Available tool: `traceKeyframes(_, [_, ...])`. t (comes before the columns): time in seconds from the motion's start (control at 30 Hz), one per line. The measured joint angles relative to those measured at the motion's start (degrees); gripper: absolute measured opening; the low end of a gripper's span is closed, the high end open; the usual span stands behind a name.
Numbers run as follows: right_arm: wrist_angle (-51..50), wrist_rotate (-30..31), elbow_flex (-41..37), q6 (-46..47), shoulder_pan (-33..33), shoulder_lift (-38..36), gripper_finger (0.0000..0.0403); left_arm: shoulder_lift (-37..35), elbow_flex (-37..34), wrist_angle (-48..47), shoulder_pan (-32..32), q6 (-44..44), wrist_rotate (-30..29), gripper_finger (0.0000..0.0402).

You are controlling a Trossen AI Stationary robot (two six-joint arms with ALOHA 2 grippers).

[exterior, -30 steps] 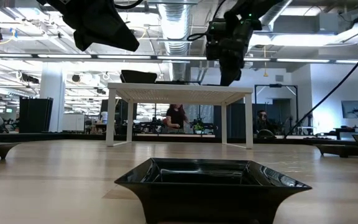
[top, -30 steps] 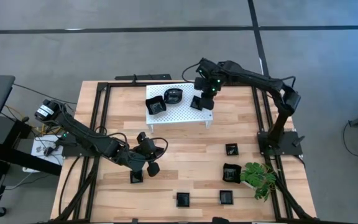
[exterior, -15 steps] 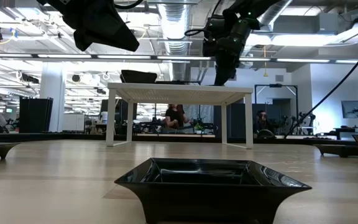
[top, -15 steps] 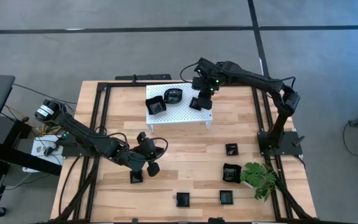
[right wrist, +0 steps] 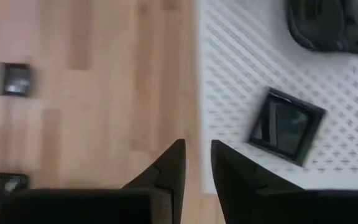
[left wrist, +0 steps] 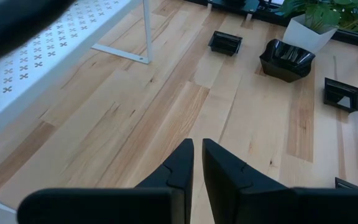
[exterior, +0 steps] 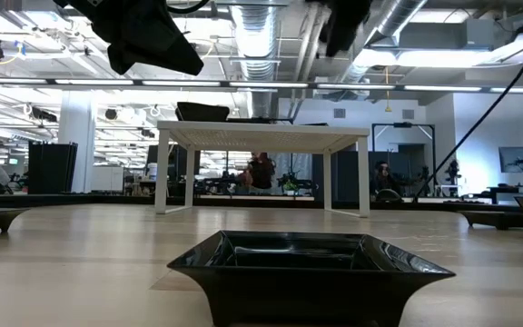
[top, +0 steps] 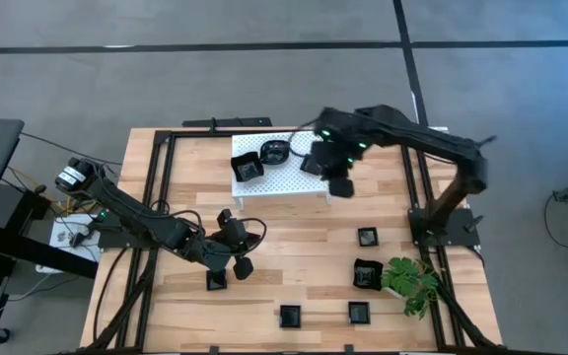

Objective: Pick & Place Mini shaped plates
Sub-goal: Stack the black square plate on top of the black square plate on the shelf

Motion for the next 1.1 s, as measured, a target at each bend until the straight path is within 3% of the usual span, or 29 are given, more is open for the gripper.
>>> traceKeyframes(0.13, [3.53, -0.11, -5.03, 6.78, 5.73, -8.48, 0.0072, 0.00, 0.00, 0.00, 0.00, -0.35, 0.00, 0.0035])
traceKeyframes(0.37, [19.22, -0.15, -31.37, 15.10, 16.61, -24.09, 0.0072, 0.00, 0.00, 0.00, 0.00, -0.42, 0.00, 0.0035])
traceKeyframes(0.5, [22.67, -0.17, -41.74, 17.11, 21.50, -29.08, 0.0072, 0.00, 0.00, 0.00, 0.00, -0.42, 0.00, 0.0035])
traceKeyframes(0.77, [31.34, -0.14, -48.94, 16.81, 25.58, -26.83, 0.0072, 0.00, 0.00, 0.00, 0.00, -0.42, 0.00, 0.0035])
traceKeyframes(0.93, [27.10, 0.03, -48.72, 18.77, 25.38, -23.03, 0.0072, 0.00, 0.00, 0.02, 0.00, -0.40, 0.00, 0.0035])
traceKeyframes(1.1, [16.49, 1.26, -48.72, 24.09, 24.78, -20.12, 0.0078, 0.00, 0.00, 0.02, 0.00, -0.39, 0.00, 0.0035])
